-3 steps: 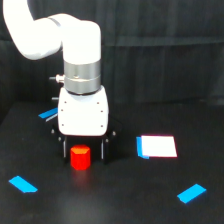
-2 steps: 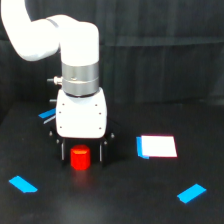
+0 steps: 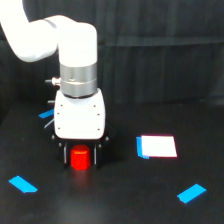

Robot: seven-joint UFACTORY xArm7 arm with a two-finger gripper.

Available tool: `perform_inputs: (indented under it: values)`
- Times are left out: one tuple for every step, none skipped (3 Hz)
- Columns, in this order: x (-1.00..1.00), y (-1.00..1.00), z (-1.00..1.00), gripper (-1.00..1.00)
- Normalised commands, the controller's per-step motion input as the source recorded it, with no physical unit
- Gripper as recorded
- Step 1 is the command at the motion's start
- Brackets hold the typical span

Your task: Pick up the red object from the table

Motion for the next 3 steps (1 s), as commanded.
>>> perform_inputs:
  values:
    - [-0.05,0.02,-0.36,-1.0]
    - [-0.04,0.03,-0.29,-0.99]
    - [-0.21,0.05,0.78,-0.99]
